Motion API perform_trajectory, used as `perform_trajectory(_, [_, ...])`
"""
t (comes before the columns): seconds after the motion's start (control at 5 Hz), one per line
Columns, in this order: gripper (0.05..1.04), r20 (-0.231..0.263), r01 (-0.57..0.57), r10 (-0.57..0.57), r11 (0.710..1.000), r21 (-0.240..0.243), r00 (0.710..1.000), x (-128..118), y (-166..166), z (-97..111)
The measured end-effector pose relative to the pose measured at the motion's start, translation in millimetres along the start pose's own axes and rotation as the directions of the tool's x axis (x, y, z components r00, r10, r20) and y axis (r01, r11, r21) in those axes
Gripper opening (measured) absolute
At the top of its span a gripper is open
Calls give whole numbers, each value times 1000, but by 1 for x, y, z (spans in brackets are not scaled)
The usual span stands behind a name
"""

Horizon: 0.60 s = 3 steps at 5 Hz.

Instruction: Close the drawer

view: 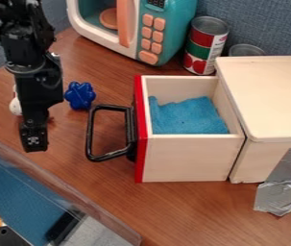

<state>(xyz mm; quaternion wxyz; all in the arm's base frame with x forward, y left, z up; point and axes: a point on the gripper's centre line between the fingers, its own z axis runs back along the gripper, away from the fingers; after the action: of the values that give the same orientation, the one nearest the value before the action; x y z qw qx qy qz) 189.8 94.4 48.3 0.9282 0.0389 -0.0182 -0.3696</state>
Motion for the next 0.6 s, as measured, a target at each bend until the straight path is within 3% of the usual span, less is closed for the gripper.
perform_trajectory(0.6, [1005,28,25,-24,999,-34,999,21,-13,-8])
